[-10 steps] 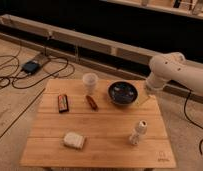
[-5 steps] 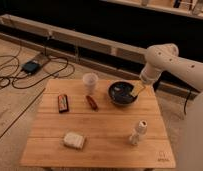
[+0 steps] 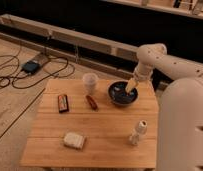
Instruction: Pick up the ceramic bowl
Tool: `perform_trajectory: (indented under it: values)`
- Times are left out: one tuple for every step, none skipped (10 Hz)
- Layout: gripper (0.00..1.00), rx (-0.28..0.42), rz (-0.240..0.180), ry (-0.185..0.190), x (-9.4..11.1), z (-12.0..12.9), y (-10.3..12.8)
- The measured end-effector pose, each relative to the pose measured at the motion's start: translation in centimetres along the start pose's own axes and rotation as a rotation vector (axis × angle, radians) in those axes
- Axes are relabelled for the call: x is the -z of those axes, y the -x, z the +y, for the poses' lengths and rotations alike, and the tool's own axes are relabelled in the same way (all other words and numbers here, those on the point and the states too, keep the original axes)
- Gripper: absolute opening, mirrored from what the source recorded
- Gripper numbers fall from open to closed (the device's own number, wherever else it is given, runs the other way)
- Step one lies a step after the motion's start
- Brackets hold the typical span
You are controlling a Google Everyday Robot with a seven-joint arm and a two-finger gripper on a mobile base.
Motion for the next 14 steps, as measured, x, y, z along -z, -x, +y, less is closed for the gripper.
perform_trajectory:
  values:
    - [0.80, -0.028, 0.004, 0.001, -0.7, -0.1, 0.3]
    - [0.80, -0.062, 0.012, 0.002, -1.7, -0.2, 0.3]
    - [0.80, -0.095, 0.023, 0.007, -2.9, -0.4, 0.2]
    - [0.80, -0.112, 0.030, 0.014, -3.7, -0.4, -0.1]
    - [0.80, -0.127, 0.038, 0.028, -4.9, -0.4, -0.4]
    - [0.80, -0.137, 0.040, 0.045, -5.7, -0.3, -0.7]
    - [0.80, -0.146, 0.038, 0.068, -6.6, -0.1, -0.8]
    - [0.80, -0.153, 0.035, 0.089, -7.4, 0.1, -0.8]
    - [0.80, -0.161, 0.031, 0.107, -8.0, 0.2, -0.7]
    - [0.80, -0.166, 0.026, 0.117, -8.4, 0.2, -0.5]
    - [0.80, -0.170, 0.026, 0.123, -8.8, 0.1, -0.3]
    - [0.80, -0.178, 0.028, 0.128, -9.2, -0.2, -0.3]
    - [0.80, -0.188, 0.034, 0.129, -9.9, -0.7, -0.3]
    - [0.80, -0.196, 0.040, 0.129, -10.3, -1.0, -0.4]
